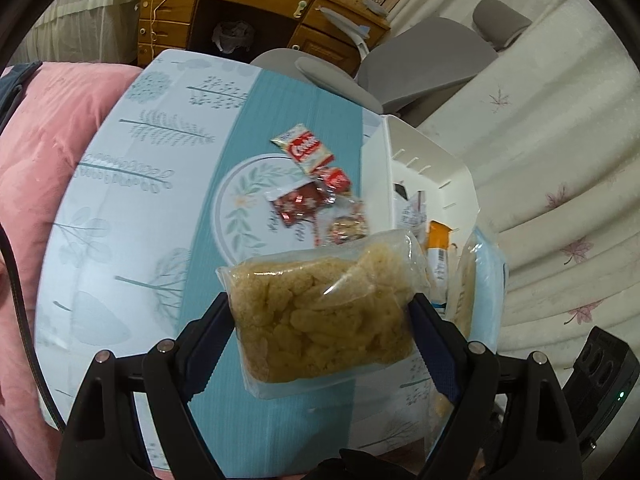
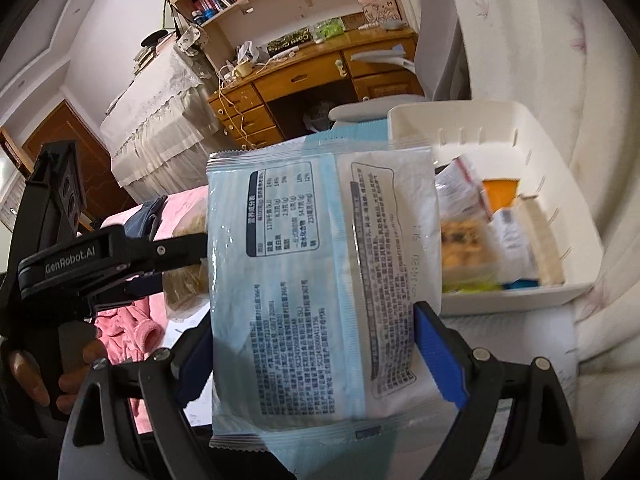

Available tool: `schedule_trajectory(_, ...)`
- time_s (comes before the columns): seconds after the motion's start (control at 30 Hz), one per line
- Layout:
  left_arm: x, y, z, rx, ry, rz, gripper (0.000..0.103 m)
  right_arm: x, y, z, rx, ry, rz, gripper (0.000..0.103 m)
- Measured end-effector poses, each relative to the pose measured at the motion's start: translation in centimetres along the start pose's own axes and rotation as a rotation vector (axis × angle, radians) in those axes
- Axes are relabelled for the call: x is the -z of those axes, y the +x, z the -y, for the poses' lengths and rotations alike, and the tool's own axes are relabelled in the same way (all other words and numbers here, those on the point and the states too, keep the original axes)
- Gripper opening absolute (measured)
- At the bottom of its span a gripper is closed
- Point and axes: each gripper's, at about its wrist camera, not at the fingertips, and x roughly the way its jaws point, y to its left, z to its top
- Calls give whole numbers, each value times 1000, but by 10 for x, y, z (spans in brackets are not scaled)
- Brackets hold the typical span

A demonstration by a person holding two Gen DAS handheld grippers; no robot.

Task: Organize snacks
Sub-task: 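Lift both held bags and carry them over the white tray, then lower both bags into the white tray and open both tools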

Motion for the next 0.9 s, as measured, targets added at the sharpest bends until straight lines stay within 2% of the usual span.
schedule_trajectory(0.43,9,40,89,2,55,30,86,-33,-24,91,56,-73,34,91)
schedule_trajectory(0.67,0,70,131,-5,126,0,86,-47,-29,132,90,-34,61,91)
schedule_trajectory(0.9,-14,87,152,-24,168,-5,86,-56,-23,162,94,25,64,91)
